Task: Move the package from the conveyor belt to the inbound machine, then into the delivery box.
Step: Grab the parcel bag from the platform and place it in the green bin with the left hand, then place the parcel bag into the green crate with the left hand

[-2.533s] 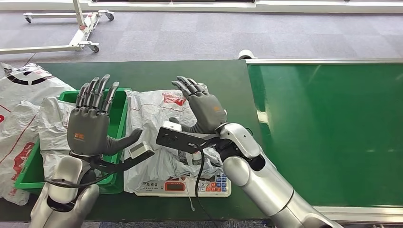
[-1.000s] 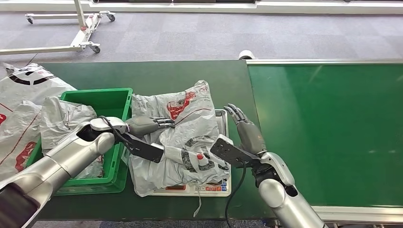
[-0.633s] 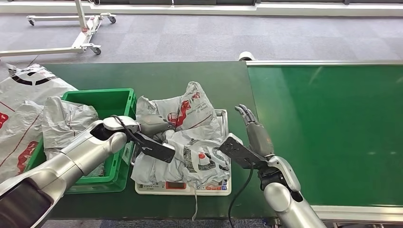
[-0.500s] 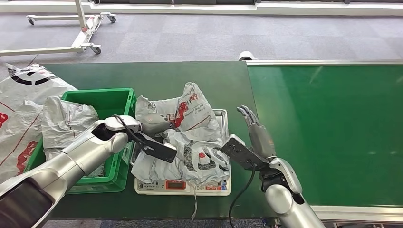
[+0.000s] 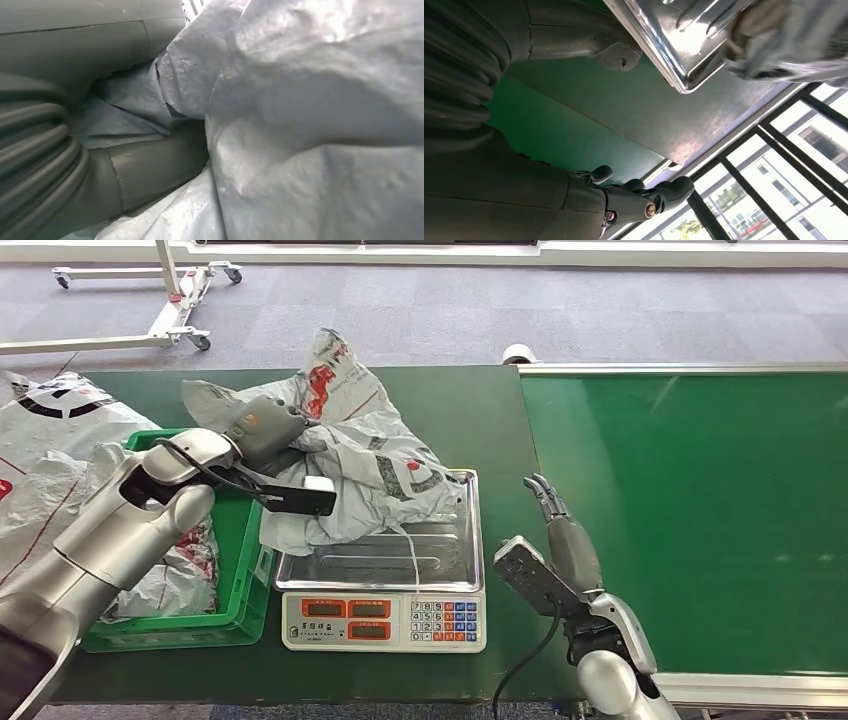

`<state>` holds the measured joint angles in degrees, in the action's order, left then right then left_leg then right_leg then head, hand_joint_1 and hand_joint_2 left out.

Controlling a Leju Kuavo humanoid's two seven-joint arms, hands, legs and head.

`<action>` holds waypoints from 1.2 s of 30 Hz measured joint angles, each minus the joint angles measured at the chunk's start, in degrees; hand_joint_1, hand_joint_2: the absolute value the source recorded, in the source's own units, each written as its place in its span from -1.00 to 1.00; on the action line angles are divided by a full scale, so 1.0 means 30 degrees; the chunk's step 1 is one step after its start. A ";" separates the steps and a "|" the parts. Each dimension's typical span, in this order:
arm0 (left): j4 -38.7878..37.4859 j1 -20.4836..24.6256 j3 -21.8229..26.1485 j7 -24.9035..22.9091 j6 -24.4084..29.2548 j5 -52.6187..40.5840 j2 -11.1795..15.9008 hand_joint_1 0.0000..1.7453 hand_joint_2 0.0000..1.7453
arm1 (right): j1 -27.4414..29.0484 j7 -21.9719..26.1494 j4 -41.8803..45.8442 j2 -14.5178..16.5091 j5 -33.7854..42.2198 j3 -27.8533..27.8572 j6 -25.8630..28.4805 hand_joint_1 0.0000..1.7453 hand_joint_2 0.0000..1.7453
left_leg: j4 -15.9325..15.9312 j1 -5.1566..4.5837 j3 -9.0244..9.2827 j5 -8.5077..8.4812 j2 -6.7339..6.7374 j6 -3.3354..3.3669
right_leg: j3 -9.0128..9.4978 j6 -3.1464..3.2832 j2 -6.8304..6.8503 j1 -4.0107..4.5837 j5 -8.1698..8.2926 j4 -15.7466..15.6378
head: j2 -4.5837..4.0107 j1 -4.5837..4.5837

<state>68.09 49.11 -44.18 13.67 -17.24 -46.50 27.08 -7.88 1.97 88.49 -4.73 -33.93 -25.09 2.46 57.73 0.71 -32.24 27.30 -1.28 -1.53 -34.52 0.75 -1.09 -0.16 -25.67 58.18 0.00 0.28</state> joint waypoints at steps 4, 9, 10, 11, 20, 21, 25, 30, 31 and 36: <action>0.0734 -0.0043 0.1648 -0.0456 0.0434 -0.0678 0.1107 1.00 1.00 | 0.1075 0.0149 0.0621 -0.0140 -0.0122 0.0543 0.0244 -1.00 1.00 | -0.0003 0.0004 -0.0023 0.0002 0.0003 -0.0002 | -0.0018 0.0001 -0.0003 0.0004 -0.0003 0.0000 | 0.0000 -0.0002; 0.1156 -0.0486 0.3446 -0.0730 0.0761 -0.1046 0.2404 1.00 1.00 | 0.2126 0.0319 0.1332 -0.0198 -0.0339 0.0974 0.0388 -1.00 1.00 | -0.0005 0.0005 -0.0034 0.0004 0.0033 -0.0004 | -0.0044 0.0004 -0.0024 0.0006 -0.0005 0.0000 | 0.0000 -0.0002; 0.1195 -0.0584 0.3749 -0.0720 0.0763 -0.1102 0.2569 1.00 1.00 | 0.2232 0.0326 0.1415 -0.0200 -0.0357 0.1027 0.0390 -1.00 1.00 | -0.0005 0.0005 -0.0035 0.0003 0.0032 -0.0004 | -0.0046 0.0004 -0.0027 0.0006 -0.0004 0.0000 | 0.0000 -0.0002; 0.1226 -0.0663 0.3994 -0.0721 0.0763 -0.1142 0.2698 1.00 1.00 | 0.2299 0.0330 0.1472 -0.0200 -0.0377 0.1074 0.0390 -1.00 1.00 | -0.0005 0.0005 -0.0037 0.0003 0.0027 -0.0004 | -0.0045 0.0003 -0.0027 0.0007 -0.0004 0.0000 | 0.0000 0.0000; 0.0651 -0.1924 0.5854 -0.1177 0.0639 -0.1377 0.4447 1.00 1.00 | 0.2330 0.0129 0.1606 -0.0200 -0.0461 0.1237 0.0386 -1.00 1.00 | -0.0006 0.0007 -0.0040 0.0008 0.0114 -0.0011 | -0.0071 0.0020 -0.0124 0.0007 0.0013 0.0003 | 0.0000 0.0000; 0.0445 -0.2164 0.6060 -0.1169 0.0639 -0.1433 0.4680 1.00 1.00 | 0.2317 0.0031 0.1606 -0.0200 -0.0468 0.1248 0.0388 -1.00 1.00 | -0.0007 0.0008 -0.0041 0.0008 0.0114 -0.0011 | -0.0073 0.0021 -0.0124 0.0009 0.0012 0.0004 | 0.0000 -0.0002; 0.0012 -0.4033 0.7133 -0.1253 0.0869 -0.1448 0.5630 1.00 1.00 | 0.2401 -0.0213 0.1666 -0.0200 -0.0475 0.1371 0.0413 -1.00 1.00 | -0.0020 0.0006 -0.0032 0.0018 0.0129 -0.0023 | -0.0075 0.0031 -0.0138 0.0006 0.0001 0.0008 | 0.0000 -0.0002; 0.0144 -0.8171 0.9423 -0.1967 0.1829 -0.2916 0.5834 1.00 1.00 | 0.2852 -0.0253 0.1956 -0.0200 -0.0592 0.1577 0.0523 -1.00 1.00 | -0.0026 0.0005 -0.0023 0.0049 0.0195 -0.0047 | -0.0101 0.0028 -0.0235 0.0007 -0.0015 0.0005 | 0.0000 0.0004; 0.0169 -0.8678 0.9717 -0.1998 0.1927 -0.3115 0.5823 1.00 1.00 | 0.2888 -0.0251 0.1980 -0.0200 -0.0619 0.1601 0.0543 -1.00 1.00 | -0.0024 0.0006 -0.0028 0.0051 0.0191 -0.0045 | -0.0102 0.0027 -0.0238 0.0010 -0.0015 0.0004 | 0.0000 0.0002; 0.0341 -1.0085 1.0786 -0.2133 0.1763 -0.3515 0.5813 0.72 1.00 | 0.2945 -0.0246 0.1992 -0.0200 -0.0661 0.1659 0.0566 -1.00 1.00 | -0.0023 0.0004 -0.0029 0.0060 0.0192 -0.0038 | -0.0082 0.0025 -0.0227 0.0000 -0.0012 0.0004 | 0.0000 -0.0004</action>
<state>69.11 18.86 -11.82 7.27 -11.95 -57.04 44.52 0.95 1.23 94.47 -5.33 -35.92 -20.11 4.16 57.66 0.72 -32.32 27.48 -0.71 -1.65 -34.76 0.83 -1.77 -0.16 -25.71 58.19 0.00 0.27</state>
